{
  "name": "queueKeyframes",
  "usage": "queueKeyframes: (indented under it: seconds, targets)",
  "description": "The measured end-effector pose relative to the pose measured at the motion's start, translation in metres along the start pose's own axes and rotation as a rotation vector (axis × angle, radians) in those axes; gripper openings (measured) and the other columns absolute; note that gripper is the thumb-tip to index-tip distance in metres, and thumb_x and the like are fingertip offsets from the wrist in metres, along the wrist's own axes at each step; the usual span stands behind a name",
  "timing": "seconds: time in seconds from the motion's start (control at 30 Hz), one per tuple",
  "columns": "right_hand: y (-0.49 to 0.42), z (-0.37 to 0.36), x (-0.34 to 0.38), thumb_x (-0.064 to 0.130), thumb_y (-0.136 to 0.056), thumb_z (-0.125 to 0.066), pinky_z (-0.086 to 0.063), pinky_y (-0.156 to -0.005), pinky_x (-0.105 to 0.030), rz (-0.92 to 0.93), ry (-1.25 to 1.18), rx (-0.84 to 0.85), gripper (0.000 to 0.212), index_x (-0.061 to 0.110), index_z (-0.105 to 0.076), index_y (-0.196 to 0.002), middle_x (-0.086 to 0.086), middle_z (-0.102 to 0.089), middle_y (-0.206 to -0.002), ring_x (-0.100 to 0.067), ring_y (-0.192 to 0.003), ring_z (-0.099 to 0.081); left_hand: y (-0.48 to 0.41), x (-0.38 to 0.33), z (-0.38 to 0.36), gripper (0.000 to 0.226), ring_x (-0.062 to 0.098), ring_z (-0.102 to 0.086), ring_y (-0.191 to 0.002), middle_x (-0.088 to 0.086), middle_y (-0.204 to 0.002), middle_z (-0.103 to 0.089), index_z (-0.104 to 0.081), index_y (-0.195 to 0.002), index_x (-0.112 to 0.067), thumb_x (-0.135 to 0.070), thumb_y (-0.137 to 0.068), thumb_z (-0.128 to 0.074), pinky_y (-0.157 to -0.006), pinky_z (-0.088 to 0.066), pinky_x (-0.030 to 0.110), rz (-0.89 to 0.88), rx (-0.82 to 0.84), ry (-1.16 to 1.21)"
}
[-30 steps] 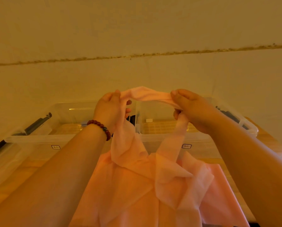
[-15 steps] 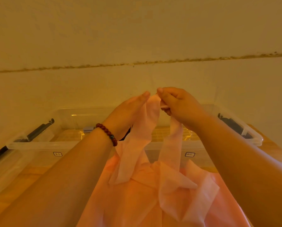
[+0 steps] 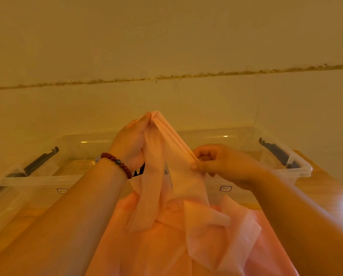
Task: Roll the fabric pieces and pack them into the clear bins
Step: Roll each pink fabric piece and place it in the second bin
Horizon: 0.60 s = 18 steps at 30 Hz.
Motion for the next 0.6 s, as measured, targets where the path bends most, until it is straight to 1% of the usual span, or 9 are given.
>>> queueKeyframes:
  seconds: [0.07,0.1,0.17,0.27,0.3,0.37,0.43,0.53,0.6]
  targets:
    - [0.003,-0.005,0.000,0.031,-0.071,-0.080,-0.050,-0.076,-0.032,-0.027,0.116,-0.005,0.026,0.019,-0.072,-0.093,-0.001,-0.073,-0.089,-0.013,-0.082,-0.066,0.001,-0.002,-0.003,0.025,0.017,-0.071,-0.080,0.008,-0.091,-0.072,-0.063,-0.099,-0.013,-0.032,-0.099,-0.049,-0.078,-0.057,0.036,0.011,-0.040,0.147]
    - [0.003,-0.006,0.001,0.027,-0.077,-0.079,-0.051,-0.076,-0.033,-0.031,0.160,-0.031,0.018,0.019,-0.072,-0.092,0.000,-0.073,-0.089,-0.012,-0.081,-0.066,0.001,-0.003,-0.003,0.024,0.017,-0.071,-0.080,0.007,-0.088,-0.072,-0.063,-0.096,-0.013,-0.032,-0.099,-0.048,-0.079,-0.057,0.037,0.011,-0.058,0.189]
    - [0.004,-0.002,0.006,0.025,-0.083,-0.074,-0.051,-0.069,-0.031,0.012,0.150,-0.146,0.005,0.022,-0.070,-0.083,0.008,-0.071,-0.076,-0.006,-0.070,-0.064,0.000,-0.006,0.003,0.023,0.019,-0.070,-0.085,0.005,-0.087,-0.073,-0.065,-0.093,-0.015,-0.033,-0.097,-0.052,-0.083,-0.056,0.039,0.003,-0.099,0.185]
    - [0.004,0.018,0.016,0.027,-0.085,-0.071,-0.046,-0.060,-0.025,0.073,-0.006,-0.374,0.013,0.015,-0.069,-0.081,0.010,-0.067,-0.062,-0.004,-0.057,-0.059,-0.002,-0.007,0.019,0.022,0.021,-0.068,-0.090,0.004,-0.087,-0.072,-0.068,-0.093,-0.016,-0.036,-0.094,-0.058,-0.085,-0.054,0.038,0.025,-0.141,0.173]
    - [0.004,0.025,0.021,0.027,-0.084,-0.072,-0.045,-0.057,-0.024,0.083,-0.036,-0.422,0.014,0.013,-0.070,-0.081,0.010,-0.065,-0.059,-0.004,-0.054,-0.057,0.000,-0.007,0.022,0.022,0.020,-0.068,-0.087,0.004,-0.085,-0.071,-0.068,-0.093,-0.016,-0.035,-0.093,-0.058,-0.082,-0.055,0.037,0.041,-0.151,0.184]
    - [0.002,0.034,0.033,0.025,-0.085,-0.071,-0.041,-0.048,-0.019,0.103,-0.055,-0.452,0.013,0.013,-0.070,-0.079,0.010,-0.061,-0.053,-0.004,-0.046,-0.051,0.003,-0.006,0.026,0.019,0.017,-0.067,-0.080,0.003,-0.082,-0.070,-0.066,-0.093,-0.016,-0.033,-0.094,-0.058,-0.070,-0.055,0.033,0.066,-0.160,0.221]
    - [-0.003,0.038,0.044,0.024,-0.086,-0.070,-0.040,-0.044,-0.018,0.127,-0.064,-0.455,0.012,0.014,-0.069,-0.079,0.008,-0.064,-0.054,-0.007,-0.045,-0.054,0.007,-0.007,0.023,0.017,0.015,-0.066,-0.076,0.002,-0.081,-0.069,-0.067,-0.092,-0.014,-0.029,-0.094,-0.058,-0.066,-0.054,0.030,0.074,-0.161,0.257]
    - [-0.013,0.043,0.058,0.023,-0.089,-0.068,-0.052,-0.053,-0.021,0.166,-0.105,-0.521,0.009,0.017,-0.071,-0.083,0.004,-0.070,-0.063,-0.008,-0.056,-0.066,0.009,-0.007,0.021,0.013,0.014,-0.065,-0.069,0.004,-0.077,-0.068,-0.067,-0.092,-0.011,-0.022,-0.093,-0.060,-0.064,-0.056,0.027,0.071,-0.155,0.251]
    - [-0.020,0.047,0.069,0.021,-0.090,-0.067,-0.057,-0.060,-0.021,0.216,-0.147,-0.586,0.008,0.019,-0.071,-0.085,0.005,-0.072,-0.070,-0.006,-0.063,-0.069,0.008,-0.007,0.018,0.013,0.014,-0.067,-0.070,0.004,-0.082,-0.068,-0.066,-0.099,-0.012,-0.021,-0.094,-0.059,-0.063,-0.055,0.028,0.038,-0.138,0.163]
Point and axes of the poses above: each hand's wrist, its own y-axis away from the middle knuckle, its own z-axis out of the back of the hand, x = y × z, the point moved 5 cm from there along -y, towards the middle knuckle
